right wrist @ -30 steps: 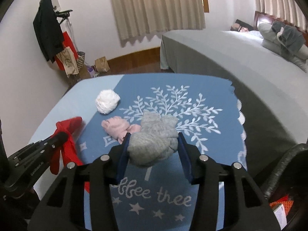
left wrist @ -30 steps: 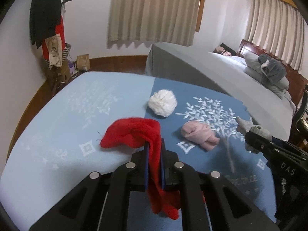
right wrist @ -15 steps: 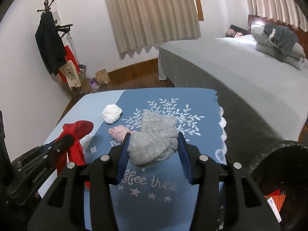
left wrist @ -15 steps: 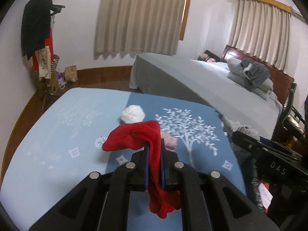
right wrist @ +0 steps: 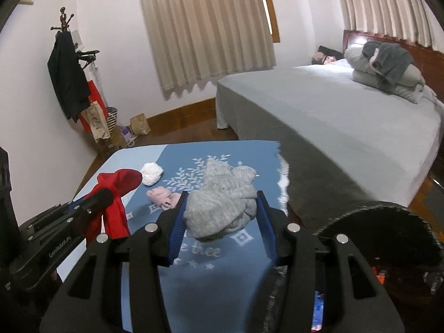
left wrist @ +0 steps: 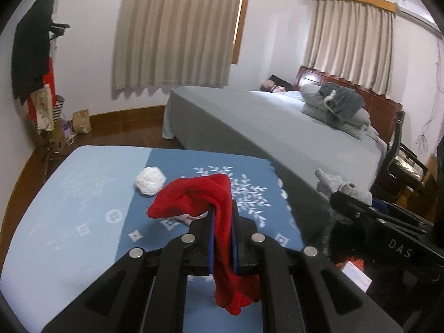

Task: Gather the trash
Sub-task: 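Carry the grey sock and red cloth over the black bin with both grippers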

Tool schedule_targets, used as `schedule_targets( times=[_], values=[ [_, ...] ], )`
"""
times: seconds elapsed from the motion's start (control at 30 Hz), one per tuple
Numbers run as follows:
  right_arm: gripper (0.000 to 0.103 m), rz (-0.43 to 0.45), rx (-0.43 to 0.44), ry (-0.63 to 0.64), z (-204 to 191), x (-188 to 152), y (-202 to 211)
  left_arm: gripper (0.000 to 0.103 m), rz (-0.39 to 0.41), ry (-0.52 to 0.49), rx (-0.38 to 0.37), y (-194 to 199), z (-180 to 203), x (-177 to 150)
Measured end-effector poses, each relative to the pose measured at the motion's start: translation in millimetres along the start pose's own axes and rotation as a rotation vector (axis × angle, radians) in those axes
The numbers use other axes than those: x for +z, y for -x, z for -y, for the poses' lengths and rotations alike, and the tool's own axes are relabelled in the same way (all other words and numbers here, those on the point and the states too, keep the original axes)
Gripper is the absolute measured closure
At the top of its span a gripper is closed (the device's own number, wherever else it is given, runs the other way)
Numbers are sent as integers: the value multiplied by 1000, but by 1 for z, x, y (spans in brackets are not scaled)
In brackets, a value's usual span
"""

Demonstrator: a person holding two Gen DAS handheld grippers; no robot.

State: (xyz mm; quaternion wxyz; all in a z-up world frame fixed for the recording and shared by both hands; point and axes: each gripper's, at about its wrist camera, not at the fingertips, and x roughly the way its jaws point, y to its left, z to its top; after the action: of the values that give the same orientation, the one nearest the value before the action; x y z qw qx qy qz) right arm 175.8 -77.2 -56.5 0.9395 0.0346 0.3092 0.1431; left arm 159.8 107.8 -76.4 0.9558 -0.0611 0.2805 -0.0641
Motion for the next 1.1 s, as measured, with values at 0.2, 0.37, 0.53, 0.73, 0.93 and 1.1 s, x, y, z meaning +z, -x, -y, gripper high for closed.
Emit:
schedule_targets(
  times=[0.2,0.37,0.53,0.73,0.93,1.1],
  values=[
    [57,27,-45,-25,25,-6,26,94,-1,-34,-48,3,30,-3],
    [57,47,-89,-41,49,-11,50,94,2,-64,-102,6,57,-4],
    [57,65,-124,-59,69,-18,73,94,6,-92,-168,8,87,-3],
    [57,74,-191,-93,98,-32,97,94,-1,-127,-243,9,122,-5],
    [57,72,-252,-131,126,-47,115,94,-13,-164,-317,6,159,-10],
    [57,74,-291,-157,146,-57,127,94,-32,-195,-371,2,187,-16]
  ],
)
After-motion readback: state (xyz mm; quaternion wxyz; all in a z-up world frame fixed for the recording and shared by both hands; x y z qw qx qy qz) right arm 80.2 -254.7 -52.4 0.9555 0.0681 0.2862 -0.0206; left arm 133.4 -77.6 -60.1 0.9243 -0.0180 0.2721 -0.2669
